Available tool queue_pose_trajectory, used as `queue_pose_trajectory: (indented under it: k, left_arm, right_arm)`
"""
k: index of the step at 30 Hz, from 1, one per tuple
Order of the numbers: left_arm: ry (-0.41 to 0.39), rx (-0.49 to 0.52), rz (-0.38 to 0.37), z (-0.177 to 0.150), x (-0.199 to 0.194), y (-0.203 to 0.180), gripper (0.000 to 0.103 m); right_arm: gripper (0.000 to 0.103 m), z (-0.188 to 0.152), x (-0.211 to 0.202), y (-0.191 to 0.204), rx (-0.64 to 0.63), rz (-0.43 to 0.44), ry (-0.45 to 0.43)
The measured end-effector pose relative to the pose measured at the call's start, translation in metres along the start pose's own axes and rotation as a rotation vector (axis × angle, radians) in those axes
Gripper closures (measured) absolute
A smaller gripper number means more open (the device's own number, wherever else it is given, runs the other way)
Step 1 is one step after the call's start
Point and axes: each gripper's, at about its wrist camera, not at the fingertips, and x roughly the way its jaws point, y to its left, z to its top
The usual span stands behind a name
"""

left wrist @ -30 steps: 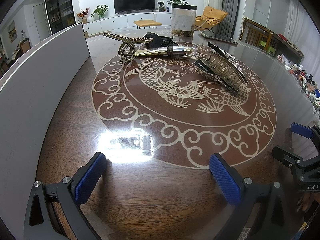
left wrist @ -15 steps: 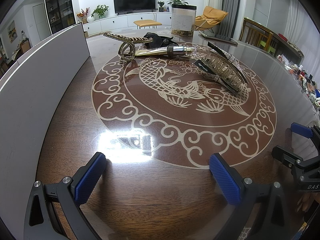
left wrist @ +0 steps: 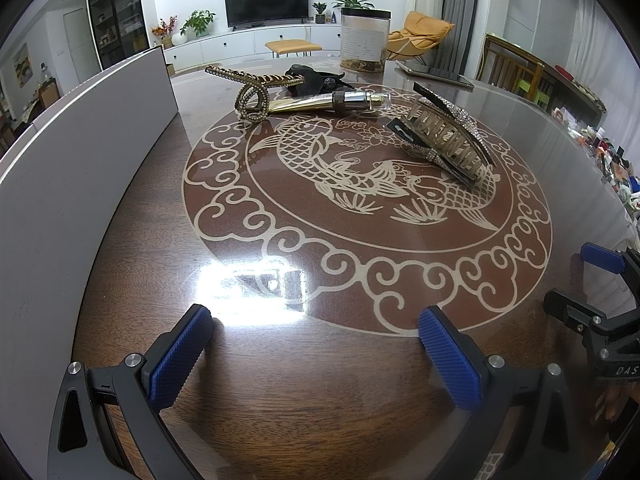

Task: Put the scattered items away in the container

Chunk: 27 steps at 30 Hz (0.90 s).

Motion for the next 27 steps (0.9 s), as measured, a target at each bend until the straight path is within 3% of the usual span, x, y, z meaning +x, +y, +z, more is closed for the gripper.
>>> queue_pose_trajectory:
  k: [6,13,24,27]
  left_arm:
    - [0.034,0.072,-0.043,0.005,0.001,0.008,0.0]
    - [0.018,0.048,-0.029,0.009,0.005,0.035,0.0]
    - [0.002,0.046,-0.029,0.008,0.005,0.037,0.0]
    - [0.002,0.046,-0.03,0.008,0.005,0.037,0.0]
  right_arm:
    - [0.0,0.001,0.0,0.0,0.0,0.0,0.0]
    - [0.0,0.0,0.0,0.0,-0.001,0.0,0.0]
    - [0.0,0.001,0.001,0.0,-0.003,0.003,0.0]
    - [0.0,0.018,0.01,0.004,-0.041,0.03,0.0]
